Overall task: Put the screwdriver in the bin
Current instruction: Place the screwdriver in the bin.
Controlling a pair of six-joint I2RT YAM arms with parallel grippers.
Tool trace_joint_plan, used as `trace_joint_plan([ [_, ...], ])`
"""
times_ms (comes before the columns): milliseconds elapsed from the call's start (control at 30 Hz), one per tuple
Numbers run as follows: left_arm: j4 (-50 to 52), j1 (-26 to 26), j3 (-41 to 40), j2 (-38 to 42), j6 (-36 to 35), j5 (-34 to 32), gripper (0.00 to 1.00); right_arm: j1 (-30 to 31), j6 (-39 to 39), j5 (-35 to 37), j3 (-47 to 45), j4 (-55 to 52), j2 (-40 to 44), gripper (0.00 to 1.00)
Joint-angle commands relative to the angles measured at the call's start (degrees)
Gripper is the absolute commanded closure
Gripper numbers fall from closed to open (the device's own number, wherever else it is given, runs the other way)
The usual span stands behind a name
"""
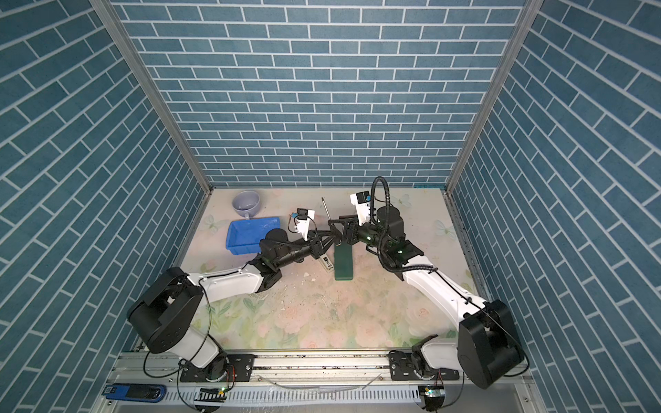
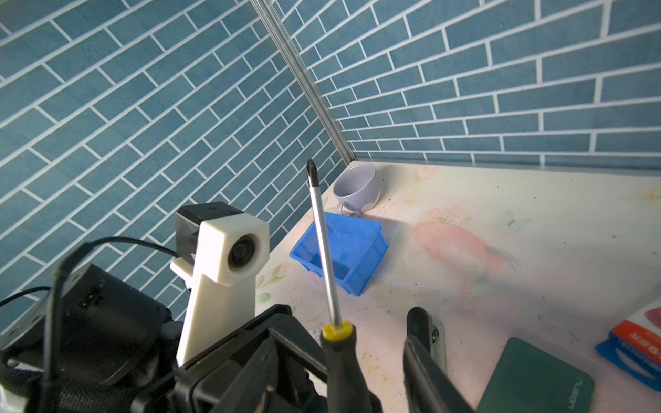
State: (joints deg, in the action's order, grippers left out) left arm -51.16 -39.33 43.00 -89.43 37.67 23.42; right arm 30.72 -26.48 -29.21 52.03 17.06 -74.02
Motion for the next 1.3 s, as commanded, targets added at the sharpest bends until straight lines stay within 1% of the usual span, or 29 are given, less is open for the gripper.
trace_joint_plan([
  [0,-0.53,0.89,-2.30,3.73,-0.74,-7.85,0.88,0.21,4.01,2.73,2.06,-1.60,2.67,0.38],
  [67,-0.01,1.81,-3.88,5.44,-0.14,-11.18,0.88,0.22,5.03,2.76,1.94,-1.70,3.16,0.34],
  [167,0.98,3.98,-6.48,8.06,3.13,-16.64,0.89,0.36,6.87,2.00,1.84,-1.63,3.35,0.26],
  [300,3.48,7.49,-8.71,11.52,8.95,-22.51,0.90,1.57,9.60,1.80,2.61,-2.32,2.75,0.22],
  [400,12.21,9.26,-8.64,15.10,12.46,-29.47,0.89,3.49,13.34,3.04,4.01,-4.43,1.44,0.18],
  [500,20.31,10.97,-8.65,17.65,13.43,-36.31,0.89,5.16,15.69,3.98,5.12,-4.69,-0.38,0.16],
  [700,35.32,16.97,-6.03,18.02,20.75,-42.15,0.90,8.76,18.57,4.08,8.10,-4.82,-4.65,0.14],
  [833,40.31,19.95,-4.07,15.97,27.46,-42.83,0.90,11.45,22.14,4.89,10.06,-6.95,-7.19,0.10],
  [900,44.63,21.06,-1.43,14.32,30.44,-43.50,0.90,12.61,23.65,5.48,10.74,-7.62,-8.20,0.08],
  [1000,50.42,22.01,2.54,11.27,32.97,-44.20,0.87,13.73,24.88,6.00,11.83,-8.34,-9.50,0.05],
  [1067,52.33,22.78,4.18,9.35,35.69,-43.78,0.87,14.17,25.30,6.32,12.31,-8.36,-10.15,0.05],
  [1267,60.26,24.77,10.91,2.73,40.25,-42.14,0.88,14.89,25.69,6.62,12.83,-8.03,-11.20,0.04],
])
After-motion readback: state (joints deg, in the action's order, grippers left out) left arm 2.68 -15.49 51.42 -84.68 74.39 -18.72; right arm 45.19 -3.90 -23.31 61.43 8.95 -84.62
